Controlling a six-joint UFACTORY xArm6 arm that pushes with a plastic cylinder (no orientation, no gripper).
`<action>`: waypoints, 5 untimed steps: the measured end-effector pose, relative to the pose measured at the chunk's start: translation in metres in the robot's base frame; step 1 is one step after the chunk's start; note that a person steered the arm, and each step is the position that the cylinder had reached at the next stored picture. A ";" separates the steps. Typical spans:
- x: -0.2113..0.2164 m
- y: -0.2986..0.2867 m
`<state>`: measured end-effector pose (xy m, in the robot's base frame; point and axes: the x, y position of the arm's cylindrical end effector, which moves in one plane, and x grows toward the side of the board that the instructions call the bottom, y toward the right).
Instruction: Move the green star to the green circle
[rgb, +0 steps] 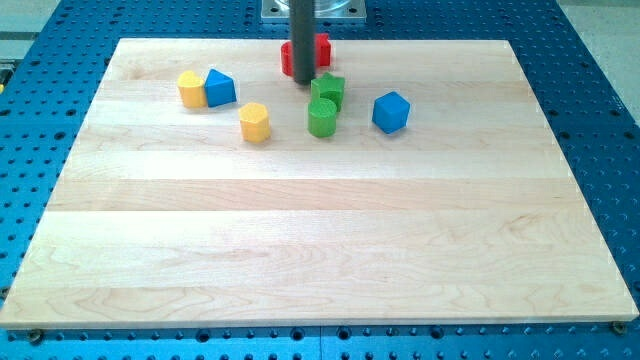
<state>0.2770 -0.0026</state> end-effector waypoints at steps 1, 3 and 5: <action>0.053 0.008; 0.137 0.005; 0.051 0.035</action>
<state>0.3280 0.0326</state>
